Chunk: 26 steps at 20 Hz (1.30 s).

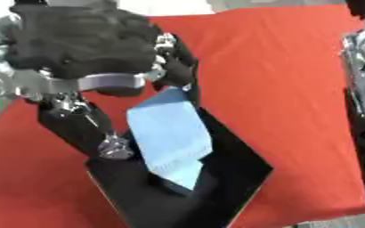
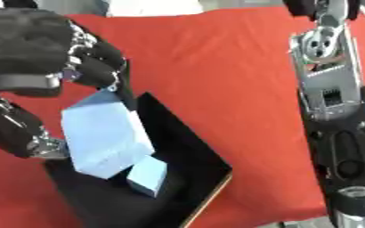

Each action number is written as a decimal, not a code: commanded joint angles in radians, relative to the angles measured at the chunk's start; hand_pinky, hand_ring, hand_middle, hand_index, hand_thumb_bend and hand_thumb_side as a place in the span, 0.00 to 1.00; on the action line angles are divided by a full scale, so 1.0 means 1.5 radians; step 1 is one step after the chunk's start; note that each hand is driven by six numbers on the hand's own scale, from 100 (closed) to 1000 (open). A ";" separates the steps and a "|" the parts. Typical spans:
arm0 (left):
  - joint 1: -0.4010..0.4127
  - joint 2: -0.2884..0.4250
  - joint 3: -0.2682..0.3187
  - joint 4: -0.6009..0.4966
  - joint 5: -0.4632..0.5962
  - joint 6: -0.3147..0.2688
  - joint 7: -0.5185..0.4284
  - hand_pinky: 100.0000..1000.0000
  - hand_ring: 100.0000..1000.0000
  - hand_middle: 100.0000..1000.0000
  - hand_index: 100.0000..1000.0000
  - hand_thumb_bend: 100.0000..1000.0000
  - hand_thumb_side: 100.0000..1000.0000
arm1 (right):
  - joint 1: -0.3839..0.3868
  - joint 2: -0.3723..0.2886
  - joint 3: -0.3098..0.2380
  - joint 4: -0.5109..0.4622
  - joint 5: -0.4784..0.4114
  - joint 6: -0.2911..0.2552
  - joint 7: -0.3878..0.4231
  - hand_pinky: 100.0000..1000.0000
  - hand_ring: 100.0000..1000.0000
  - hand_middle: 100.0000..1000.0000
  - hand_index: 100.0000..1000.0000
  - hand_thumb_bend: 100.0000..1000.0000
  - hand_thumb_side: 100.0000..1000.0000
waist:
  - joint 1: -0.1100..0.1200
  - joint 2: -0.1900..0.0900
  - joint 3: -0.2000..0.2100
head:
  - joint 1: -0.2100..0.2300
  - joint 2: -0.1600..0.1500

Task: Pick up objects on the table and place them in the box.

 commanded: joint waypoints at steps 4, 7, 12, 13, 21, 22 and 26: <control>0.014 -0.003 -0.018 -0.006 -0.034 -0.014 -0.017 0.43 0.59 0.65 0.73 0.20 0.08 | -0.012 -0.004 0.000 -0.011 -0.001 -0.002 0.004 0.75 0.56 0.47 0.77 0.00 0.64 | 0.002 -0.013 -0.011 | -0.007 0.004; 0.024 -0.010 -0.024 -0.006 -0.049 -0.021 -0.039 0.53 0.74 0.78 0.81 0.18 0.23 | -0.014 -0.003 0.001 -0.011 -0.001 -0.002 0.004 0.75 0.56 0.47 0.77 0.00 0.64 | 0.002 -0.011 -0.016 | -0.008 0.004; 0.043 -0.013 -0.034 -0.006 -0.082 -0.052 -0.094 0.72 0.89 0.90 0.92 0.25 0.56 | -0.015 -0.004 0.000 -0.011 -0.001 -0.002 0.003 0.75 0.56 0.47 0.77 0.00 0.64 | 0.001 -0.009 -0.018 | -0.012 0.004; 0.047 -0.011 -0.041 -0.006 -0.090 -0.060 -0.096 0.76 0.93 0.92 0.94 0.28 0.58 | -0.016 -0.004 0.000 -0.011 -0.001 -0.002 0.003 0.75 0.56 0.47 0.77 0.00 0.64 | 0.001 -0.008 -0.018 | -0.012 0.004; 0.065 -0.010 -0.063 0.018 -0.150 -0.114 -0.098 0.83 0.99 0.97 0.97 0.43 0.66 | -0.017 -0.005 0.001 -0.011 -0.003 -0.001 0.003 0.75 0.56 0.47 0.77 0.00 0.64 | 0.001 -0.004 -0.020 | -0.011 0.004; 0.066 -0.012 -0.062 0.021 -0.155 -0.119 -0.098 0.83 0.99 0.97 0.97 0.45 0.63 | -0.017 -0.005 0.001 -0.011 -0.003 -0.001 0.003 0.75 0.56 0.47 0.77 0.00 0.64 | 0.001 -0.003 -0.019 | -0.012 0.004; 0.068 -0.014 -0.049 0.017 -0.156 -0.120 -0.098 0.80 0.97 0.94 0.96 0.43 0.50 | -0.016 -0.006 0.000 -0.011 -0.003 0.000 0.002 0.75 0.56 0.47 0.77 0.00 0.64 | 0.000 -0.004 -0.017 | -0.013 0.004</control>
